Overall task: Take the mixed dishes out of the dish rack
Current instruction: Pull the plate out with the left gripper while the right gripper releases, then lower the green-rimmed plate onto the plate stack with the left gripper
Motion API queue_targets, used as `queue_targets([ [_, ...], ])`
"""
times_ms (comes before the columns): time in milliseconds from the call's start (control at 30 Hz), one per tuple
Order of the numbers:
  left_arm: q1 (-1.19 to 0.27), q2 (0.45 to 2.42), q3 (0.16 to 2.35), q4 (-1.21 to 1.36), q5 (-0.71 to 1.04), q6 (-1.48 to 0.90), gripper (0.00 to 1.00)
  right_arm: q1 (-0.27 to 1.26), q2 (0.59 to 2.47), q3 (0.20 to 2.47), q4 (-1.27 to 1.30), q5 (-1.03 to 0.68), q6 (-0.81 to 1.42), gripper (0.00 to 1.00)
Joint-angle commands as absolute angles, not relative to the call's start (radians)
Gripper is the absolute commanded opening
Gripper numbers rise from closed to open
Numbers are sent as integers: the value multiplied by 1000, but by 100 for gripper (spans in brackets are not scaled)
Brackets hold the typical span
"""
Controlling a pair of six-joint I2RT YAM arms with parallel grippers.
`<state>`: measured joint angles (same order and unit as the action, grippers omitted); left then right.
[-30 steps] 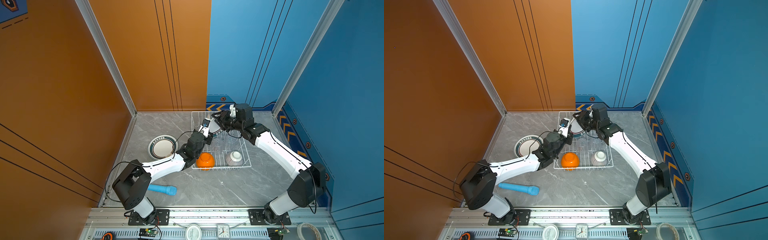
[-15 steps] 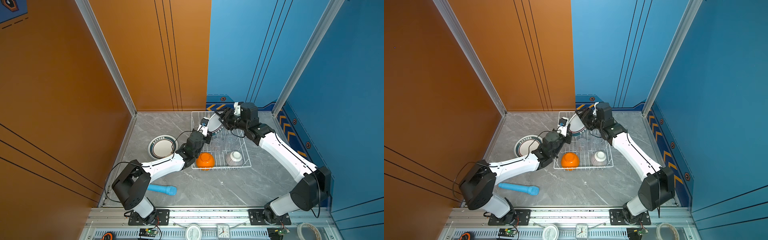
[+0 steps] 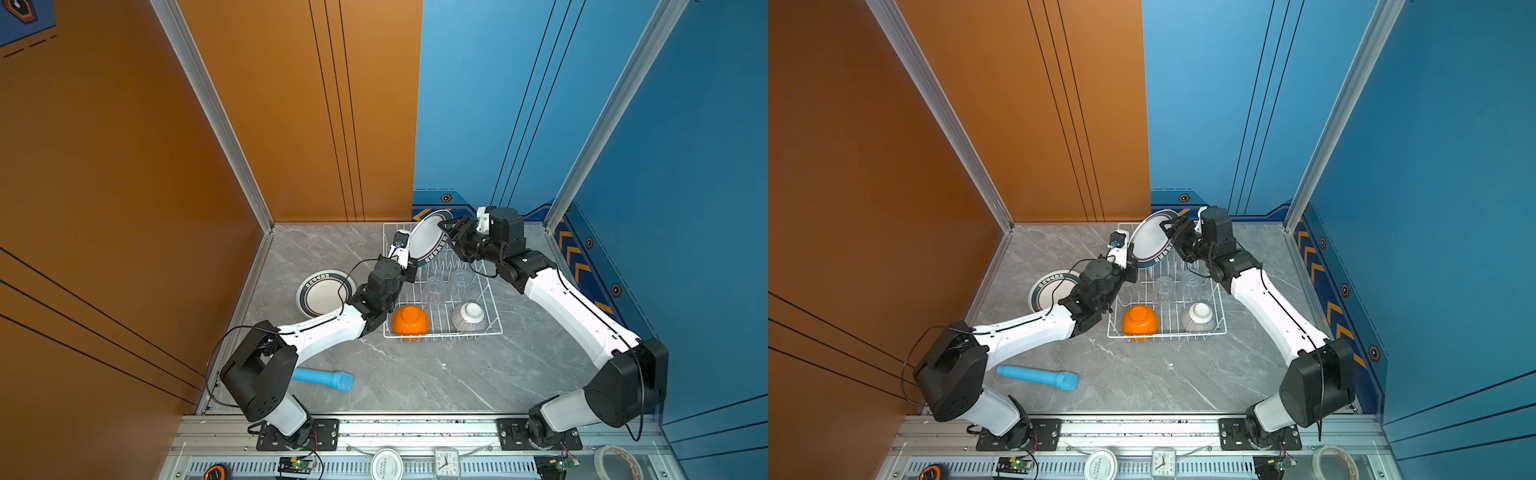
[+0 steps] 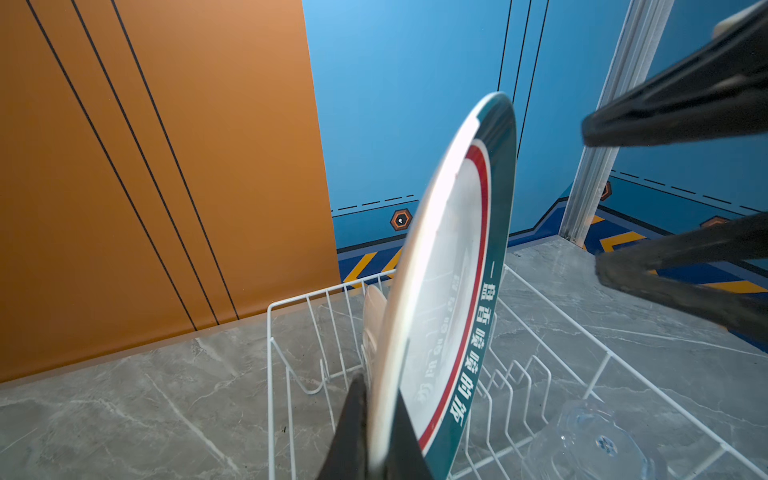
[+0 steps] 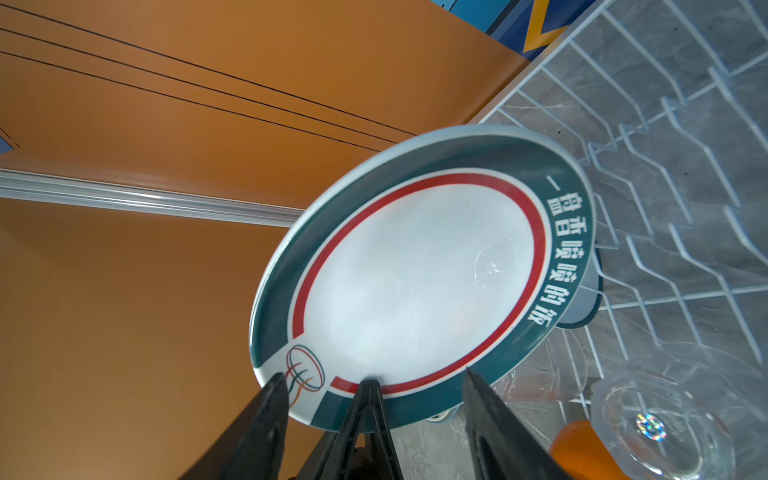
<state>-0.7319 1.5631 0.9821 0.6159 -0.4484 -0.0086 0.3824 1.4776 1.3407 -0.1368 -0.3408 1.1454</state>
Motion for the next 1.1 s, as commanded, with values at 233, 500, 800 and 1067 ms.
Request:
queue_targets([
  [233,-592,1374,1004,458,-476,-193,0,383,1402,1327,-176,-308,917,68],
  [500,-379,1253,933,264,-415,-433,0,438,1377,1320,-299,-199,764,69],
  [800,-177,1209,832,133,-268,-655,0,485,1438,1348,-435,-162,627,70],
  [1067,-62,1136,691,131,-151,-787,0,485,1513,1369,-463,-193,594,70],
])
